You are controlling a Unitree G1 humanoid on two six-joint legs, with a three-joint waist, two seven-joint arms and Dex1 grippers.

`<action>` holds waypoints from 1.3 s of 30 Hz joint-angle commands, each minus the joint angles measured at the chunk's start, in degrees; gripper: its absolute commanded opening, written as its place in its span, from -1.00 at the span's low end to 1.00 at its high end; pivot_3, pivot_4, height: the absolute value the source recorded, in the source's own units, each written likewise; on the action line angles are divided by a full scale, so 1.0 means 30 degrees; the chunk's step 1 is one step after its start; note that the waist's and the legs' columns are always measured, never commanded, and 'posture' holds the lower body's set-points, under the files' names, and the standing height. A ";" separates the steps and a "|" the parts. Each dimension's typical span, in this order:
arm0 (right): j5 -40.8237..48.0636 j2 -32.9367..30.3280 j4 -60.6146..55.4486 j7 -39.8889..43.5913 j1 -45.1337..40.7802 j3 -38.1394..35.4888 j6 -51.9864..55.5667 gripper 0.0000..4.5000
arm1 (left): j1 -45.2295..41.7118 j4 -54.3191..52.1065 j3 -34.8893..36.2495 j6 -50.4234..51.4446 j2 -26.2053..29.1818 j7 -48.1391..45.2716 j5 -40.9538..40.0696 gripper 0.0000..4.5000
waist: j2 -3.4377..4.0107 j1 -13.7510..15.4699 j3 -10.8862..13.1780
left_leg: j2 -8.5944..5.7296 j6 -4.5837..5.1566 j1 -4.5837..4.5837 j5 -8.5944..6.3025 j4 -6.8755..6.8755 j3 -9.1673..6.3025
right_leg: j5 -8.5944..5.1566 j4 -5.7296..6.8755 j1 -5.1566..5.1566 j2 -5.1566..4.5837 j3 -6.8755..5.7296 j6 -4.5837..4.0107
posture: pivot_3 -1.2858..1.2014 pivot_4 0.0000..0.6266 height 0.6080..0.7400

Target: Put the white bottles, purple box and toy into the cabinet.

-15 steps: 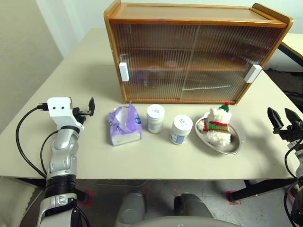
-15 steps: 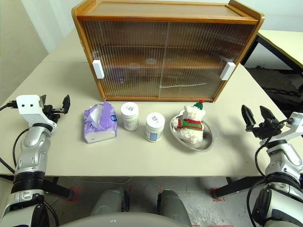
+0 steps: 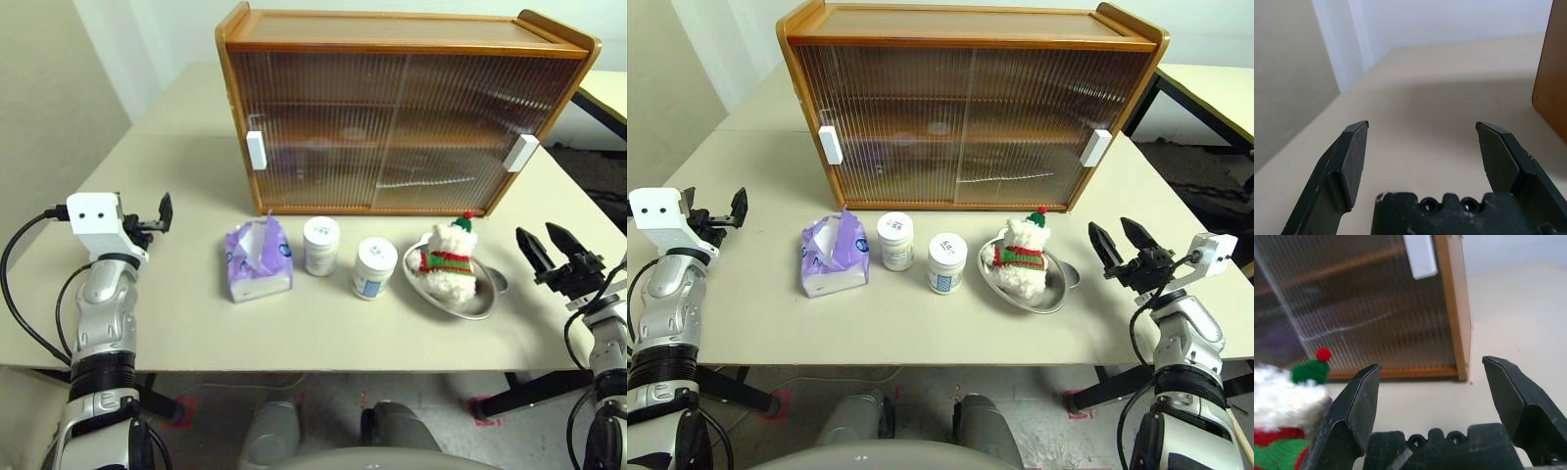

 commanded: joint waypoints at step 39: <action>0.4180 -0.0917 -1.6479 0.2156 0.2473 0.4333 0.9507 1.00 | -0.4191 -0.1878 -0.5200 -0.0296 -0.0968 -0.4708 0.0653 -0.98 | 0.0018 -0.0281 -0.0024 | -0.0027 0.0001 -0.0016 0.0003 0.0076 -0.0007 | -0.0020 0.0038 0.0008 0.0029 -0.0012 0.0044 | 0.13 -1.00 1.00</action>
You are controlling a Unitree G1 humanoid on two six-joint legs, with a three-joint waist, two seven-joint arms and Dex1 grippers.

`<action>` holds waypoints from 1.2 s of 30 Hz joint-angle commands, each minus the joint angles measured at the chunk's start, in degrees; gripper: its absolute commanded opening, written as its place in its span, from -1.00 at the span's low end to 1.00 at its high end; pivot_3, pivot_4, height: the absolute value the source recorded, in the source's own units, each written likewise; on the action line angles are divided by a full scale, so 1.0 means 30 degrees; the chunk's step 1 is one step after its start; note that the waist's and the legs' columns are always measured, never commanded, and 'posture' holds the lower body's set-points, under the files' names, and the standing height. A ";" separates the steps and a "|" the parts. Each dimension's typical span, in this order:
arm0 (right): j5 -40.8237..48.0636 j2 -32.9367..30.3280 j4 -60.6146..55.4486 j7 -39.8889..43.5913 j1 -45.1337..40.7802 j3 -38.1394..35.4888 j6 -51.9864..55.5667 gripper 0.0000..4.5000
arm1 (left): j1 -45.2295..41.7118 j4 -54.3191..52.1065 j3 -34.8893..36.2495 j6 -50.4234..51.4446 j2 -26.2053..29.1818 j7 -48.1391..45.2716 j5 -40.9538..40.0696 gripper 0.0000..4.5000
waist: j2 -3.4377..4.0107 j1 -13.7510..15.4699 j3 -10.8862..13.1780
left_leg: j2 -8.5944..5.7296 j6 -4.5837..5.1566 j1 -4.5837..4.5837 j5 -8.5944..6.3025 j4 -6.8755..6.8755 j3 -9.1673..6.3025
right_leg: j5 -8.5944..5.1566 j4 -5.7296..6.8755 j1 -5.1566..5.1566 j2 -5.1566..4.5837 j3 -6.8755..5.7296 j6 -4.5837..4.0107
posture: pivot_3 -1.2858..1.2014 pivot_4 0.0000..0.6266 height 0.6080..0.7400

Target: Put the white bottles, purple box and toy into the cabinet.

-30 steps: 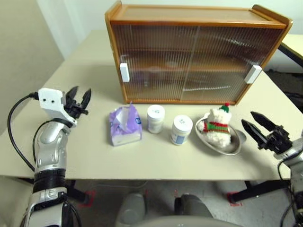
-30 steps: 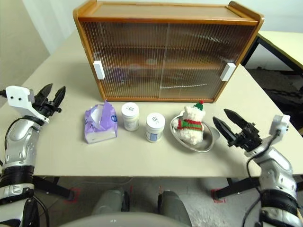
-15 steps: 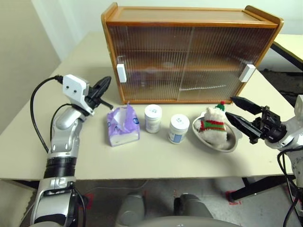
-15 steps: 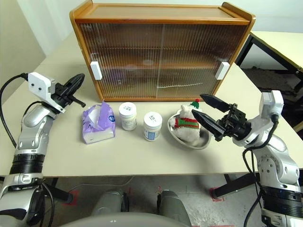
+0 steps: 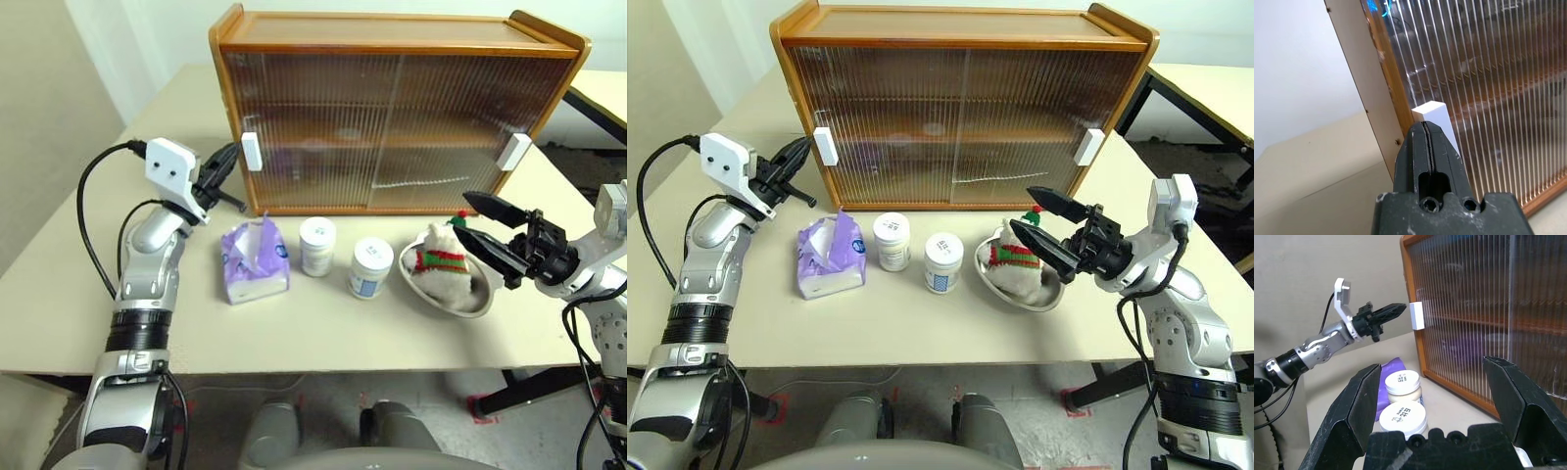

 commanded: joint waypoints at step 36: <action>-0.0766 0.0287 0.0197 0.0272 0.0304 0.0514 -0.0956 1.00 | -0.0538 0.0243 -0.1220 0.1433 -0.0932 0.0877 0.0790 -0.98 | 0.0000 -0.0029 0.0000 | -0.0001 0.0000 0.0000 0.0000 -0.0002 0.0003 | 0.0002 0.0001 -0.0002 0.0003 0.0001 -0.0007 | 0.12 -1.00 1.00</action>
